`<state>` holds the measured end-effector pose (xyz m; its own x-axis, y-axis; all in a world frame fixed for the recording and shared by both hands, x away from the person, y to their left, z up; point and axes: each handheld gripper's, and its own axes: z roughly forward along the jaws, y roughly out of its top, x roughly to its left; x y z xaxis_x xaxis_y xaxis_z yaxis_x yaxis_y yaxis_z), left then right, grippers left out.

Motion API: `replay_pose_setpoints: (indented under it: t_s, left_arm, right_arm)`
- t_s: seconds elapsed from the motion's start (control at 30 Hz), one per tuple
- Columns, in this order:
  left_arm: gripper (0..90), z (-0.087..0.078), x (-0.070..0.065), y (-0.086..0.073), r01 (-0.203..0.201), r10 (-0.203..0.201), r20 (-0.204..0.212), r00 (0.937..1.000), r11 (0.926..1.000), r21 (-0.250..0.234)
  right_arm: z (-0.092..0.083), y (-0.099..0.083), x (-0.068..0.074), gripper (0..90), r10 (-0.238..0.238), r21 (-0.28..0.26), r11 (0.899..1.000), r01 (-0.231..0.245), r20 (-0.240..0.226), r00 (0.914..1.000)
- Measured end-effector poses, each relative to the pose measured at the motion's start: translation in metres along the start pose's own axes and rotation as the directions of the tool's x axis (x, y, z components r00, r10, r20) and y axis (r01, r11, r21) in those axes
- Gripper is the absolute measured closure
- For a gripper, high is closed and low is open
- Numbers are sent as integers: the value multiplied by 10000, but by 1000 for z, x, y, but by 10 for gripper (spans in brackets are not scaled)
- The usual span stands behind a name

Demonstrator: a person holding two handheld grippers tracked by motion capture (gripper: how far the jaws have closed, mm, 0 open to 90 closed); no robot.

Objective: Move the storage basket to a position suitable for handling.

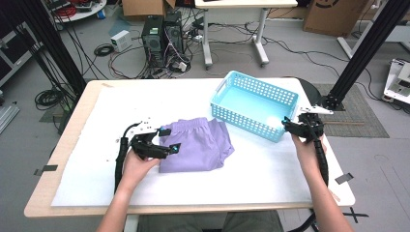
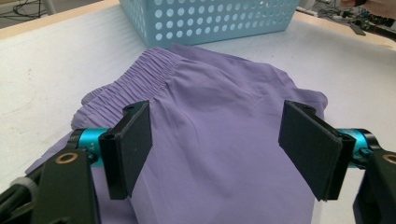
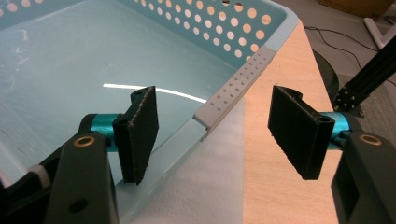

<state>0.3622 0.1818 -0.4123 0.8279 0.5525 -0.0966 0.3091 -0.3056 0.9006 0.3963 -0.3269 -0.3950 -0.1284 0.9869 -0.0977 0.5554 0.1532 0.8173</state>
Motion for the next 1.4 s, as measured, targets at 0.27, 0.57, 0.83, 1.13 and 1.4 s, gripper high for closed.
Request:
replay_pose_setpoints:
  t_s: [0.27, 0.57, 0.83, 1.13, 1.4]
  left_arm:
    - [259, 2, -2, 1, -1, 1, 25, 10000, 10000, -10]
    - [259, 3, -2, 4, -88, 87, -22, 10000, 9999, -115]
    - [259, 14, 13, 16, 152, -173, -428, 9989, 9988, -474]
    - [260, 61, 45, 34, 339, -356, -896, 9953, 9992, -198]
    - [259, 102, 64, 60, 245, -208, -501, 9985, 9969, 751]
  right_arm:
    - [12, -2, 7, 385, 468, 401, 9982, -446, -548, 9974]
    - [36, 15, 24, 405, -725, 264, 9968, 748, -784, 9943]
    - [46, 21, 27, 405, -702, -143, 9975, 689, -1291, 9891]
    - [8, 7, 13, 225, -404, -1534, 9881, -37, -2836, 9581]
    - [7, -26, 16, 215, -1047, -994, 9921, 760, -3268, 9393]
